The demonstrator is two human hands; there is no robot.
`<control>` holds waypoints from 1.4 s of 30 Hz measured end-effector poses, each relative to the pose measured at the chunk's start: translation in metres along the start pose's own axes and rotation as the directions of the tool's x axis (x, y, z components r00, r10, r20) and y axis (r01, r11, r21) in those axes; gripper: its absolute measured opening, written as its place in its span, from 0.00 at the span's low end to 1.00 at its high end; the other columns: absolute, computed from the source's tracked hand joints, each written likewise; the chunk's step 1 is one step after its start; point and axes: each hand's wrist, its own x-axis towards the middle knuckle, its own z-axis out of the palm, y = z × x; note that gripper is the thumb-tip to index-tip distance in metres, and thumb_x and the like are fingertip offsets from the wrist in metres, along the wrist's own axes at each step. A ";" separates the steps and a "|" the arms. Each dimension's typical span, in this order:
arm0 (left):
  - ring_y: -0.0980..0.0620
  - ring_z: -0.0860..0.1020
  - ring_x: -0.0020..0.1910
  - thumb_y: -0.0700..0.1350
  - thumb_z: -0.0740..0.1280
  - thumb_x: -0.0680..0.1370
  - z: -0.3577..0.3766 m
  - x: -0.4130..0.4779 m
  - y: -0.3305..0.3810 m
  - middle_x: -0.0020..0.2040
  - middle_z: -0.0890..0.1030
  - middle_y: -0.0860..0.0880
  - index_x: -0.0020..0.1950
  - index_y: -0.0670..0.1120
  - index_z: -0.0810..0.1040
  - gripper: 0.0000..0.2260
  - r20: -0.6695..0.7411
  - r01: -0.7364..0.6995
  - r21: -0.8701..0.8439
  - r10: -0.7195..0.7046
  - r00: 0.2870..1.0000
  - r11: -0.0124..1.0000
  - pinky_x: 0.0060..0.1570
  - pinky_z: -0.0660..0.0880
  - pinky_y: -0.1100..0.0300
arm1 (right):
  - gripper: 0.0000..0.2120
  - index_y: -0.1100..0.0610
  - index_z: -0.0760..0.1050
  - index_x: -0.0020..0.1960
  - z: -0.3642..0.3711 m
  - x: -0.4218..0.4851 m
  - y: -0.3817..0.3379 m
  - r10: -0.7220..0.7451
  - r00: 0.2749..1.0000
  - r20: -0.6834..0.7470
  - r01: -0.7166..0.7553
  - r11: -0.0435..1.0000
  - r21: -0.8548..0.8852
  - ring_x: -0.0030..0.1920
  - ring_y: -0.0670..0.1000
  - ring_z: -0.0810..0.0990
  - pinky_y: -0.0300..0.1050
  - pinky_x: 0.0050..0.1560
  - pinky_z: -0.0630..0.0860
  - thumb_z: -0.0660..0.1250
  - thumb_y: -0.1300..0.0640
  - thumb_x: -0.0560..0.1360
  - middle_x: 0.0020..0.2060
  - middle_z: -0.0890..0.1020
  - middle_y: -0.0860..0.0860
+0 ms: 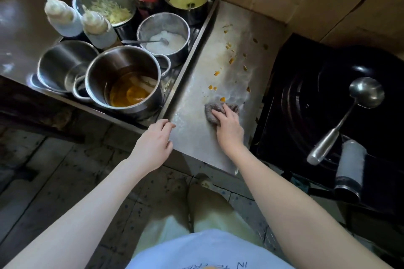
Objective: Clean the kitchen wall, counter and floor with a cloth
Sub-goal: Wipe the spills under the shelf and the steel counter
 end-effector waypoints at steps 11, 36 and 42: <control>0.49 0.71 0.64 0.45 0.63 0.79 0.003 0.008 0.004 0.70 0.67 0.47 0.70 0.46 0.67 0.20 -0.015 -0.033 -0.015 0.033 0.999 0.999 0.59 0.72 0.59 | 0.26 0.47 0.67 0.71 0.007 -0.036 0.005 -0.031 0.999 0.042 0.034 0.996 -0.077 0.73 0.56 0.58 0.53 0.60 0.73 0.60 0.66 0.76 0.75 0.60 0.52; 0.45 0.69 0.66 0.43 0.63 0.79 -0.012 0.059 0.011 0.70 0.66 0.44 0.70 0.44 0.66 0.20 0.070 -0.211 -0.036 0.213 0.975 0.977 0.62 0.70 0.55 | 0.26 0.50 0.68 0.70 -0.003 0.026 0.003 0.131 0.986 -0.105 -0.135 0.990 -0.033 0.73 0.56 0.59 0.52 0.63 0.70 0.58 0.68 0.76 0.75 0.60 0.52; 0.44 0.69 0.65 0.43 0.62 0.78 -0.009 0.075 0.015 0.69 0.67 0.43 0.69 0.43 0.67 0.20 0.093 -0.225 -0.022 0.226 0.970 0.974 0.61 0.69 0.53 | 0.26 0.50 0.66 0.72 0.003 0.041 -0.020 -0.009 1.000 -0.013 0.008 0.995 -0.096 0.74 0.57 0.57 0.53 0.63 0.68 0.57 0.67 0.77 0.75 0.59 0.55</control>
